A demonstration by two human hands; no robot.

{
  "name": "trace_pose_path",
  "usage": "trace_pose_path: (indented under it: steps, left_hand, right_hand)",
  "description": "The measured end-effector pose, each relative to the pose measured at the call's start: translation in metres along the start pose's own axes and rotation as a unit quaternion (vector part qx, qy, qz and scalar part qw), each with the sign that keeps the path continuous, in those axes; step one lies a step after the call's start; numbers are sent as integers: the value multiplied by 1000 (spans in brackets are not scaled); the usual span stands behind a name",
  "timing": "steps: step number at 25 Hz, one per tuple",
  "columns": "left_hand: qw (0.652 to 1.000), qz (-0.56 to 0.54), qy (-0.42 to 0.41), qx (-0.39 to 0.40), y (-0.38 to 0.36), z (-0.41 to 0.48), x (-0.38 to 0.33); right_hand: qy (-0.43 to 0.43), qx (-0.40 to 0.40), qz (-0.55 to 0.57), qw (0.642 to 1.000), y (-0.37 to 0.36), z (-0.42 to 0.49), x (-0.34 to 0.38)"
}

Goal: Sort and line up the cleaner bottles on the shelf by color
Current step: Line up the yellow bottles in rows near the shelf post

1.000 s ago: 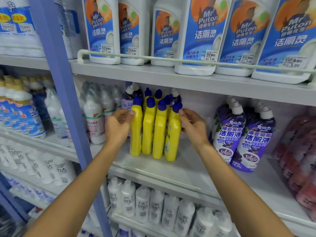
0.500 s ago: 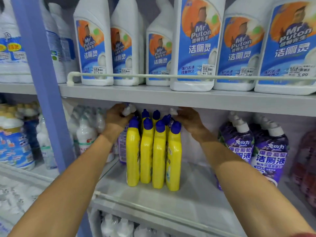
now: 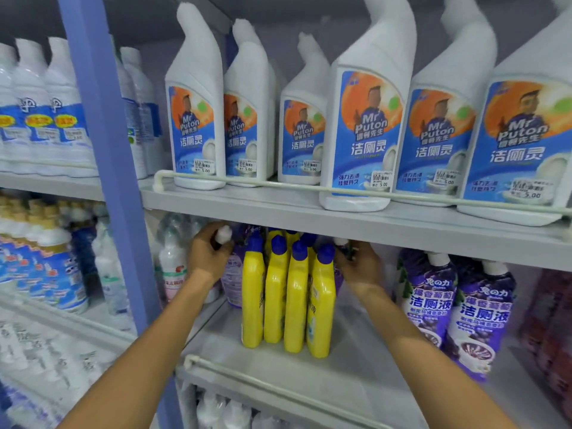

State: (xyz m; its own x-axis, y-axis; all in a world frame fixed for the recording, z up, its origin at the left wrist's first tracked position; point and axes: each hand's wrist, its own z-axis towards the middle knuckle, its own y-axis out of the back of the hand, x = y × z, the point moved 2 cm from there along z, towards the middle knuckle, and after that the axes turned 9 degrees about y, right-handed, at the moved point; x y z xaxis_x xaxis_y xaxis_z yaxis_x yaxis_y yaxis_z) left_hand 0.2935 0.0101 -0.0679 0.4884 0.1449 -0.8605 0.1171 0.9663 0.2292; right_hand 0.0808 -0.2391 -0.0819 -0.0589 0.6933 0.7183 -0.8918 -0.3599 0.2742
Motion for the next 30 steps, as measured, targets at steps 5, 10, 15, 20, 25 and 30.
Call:
trace_pose_path:
  steps: [5, 10, 15, 20, 25, 30]
  left_hand:
    - [998, -30, 12, -46, 20, -41, -4]
    - [996, 52, 14, -71, 46, -67, -32]
    - [997, 48, 20, -62, 65, -87, -47]
    - [999, 40, 31, 4, 61, -94, -46]
    - [994, 40, 35, 90, 64, -110, -20]
    - [999, 17, 17, 36, 76, -130, -26]
  right_hand:
    - [68, -53, -40, 995, 34, -49, 4]
    - [68, -37, -104, 992, 73, -79, 31]
    - [59, 6, -77, 995, 95, -85, 42]
    - [17, -15, -90, 996, 100, -79, 36]
    - [1, 26, -111, 994, 100, -83, 28]
    - [-8, 27, -93, 995, 110, -87, 28]
